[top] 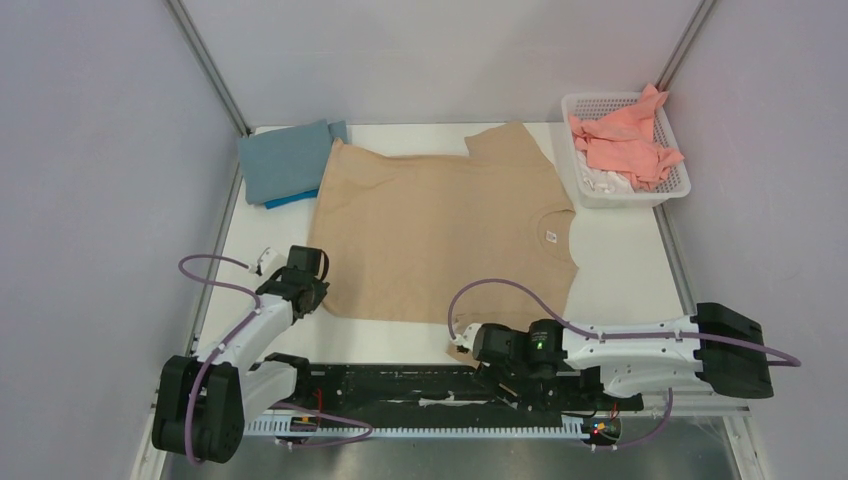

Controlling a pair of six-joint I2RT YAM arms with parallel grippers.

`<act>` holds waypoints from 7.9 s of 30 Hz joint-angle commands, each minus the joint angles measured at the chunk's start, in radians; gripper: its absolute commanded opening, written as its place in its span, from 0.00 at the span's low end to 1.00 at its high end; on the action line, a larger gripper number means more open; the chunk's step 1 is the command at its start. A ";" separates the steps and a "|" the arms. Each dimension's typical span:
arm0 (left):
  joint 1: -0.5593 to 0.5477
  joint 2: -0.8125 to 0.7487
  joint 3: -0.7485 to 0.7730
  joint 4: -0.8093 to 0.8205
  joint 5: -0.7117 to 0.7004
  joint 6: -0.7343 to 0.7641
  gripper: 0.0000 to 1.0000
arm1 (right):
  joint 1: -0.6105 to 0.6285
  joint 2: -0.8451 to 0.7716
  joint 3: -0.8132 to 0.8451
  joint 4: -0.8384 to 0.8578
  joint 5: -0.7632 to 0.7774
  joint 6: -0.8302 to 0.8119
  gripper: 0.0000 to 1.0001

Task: Fold and stack the t-shirts
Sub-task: Grab the side of the flattened tshirt closest away from the robot with both arms, then fold the flattened tshirt in 1/3 of the way, then grab the side of the flattened tshirt furthest away from the robot with both arms

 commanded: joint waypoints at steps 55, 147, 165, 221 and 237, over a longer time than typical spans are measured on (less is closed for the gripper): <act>0.005 0.036 0.216 -0.037 0.070 0.012 0.02 | -0.528 -0.069 0.246 0.214 0.733 -0.044 0.00; -0.406 -0.054 -0.166 0.092 0.418 -0.079 0.85 | -0.907 -0.243 -0.329 0.369 0.009 0.052 0.98; -0.446 -0.170 -0.175 0.031 0.438 -0.089 0.86 | -0.880 -0.492 -0.292 0.065 0.090 0.187 0.98; 0.223 0.923 0.844 -0.072 0.438 0.564 0.18 | -0.881 -0.235 -0.012 0.546 0.332 0.039 0.98; 0.223 0.832 0.745 0.007 0.440 0.551 0.02 | -0.881 0.186 0.460 0.451 0.456 -0.039 0.98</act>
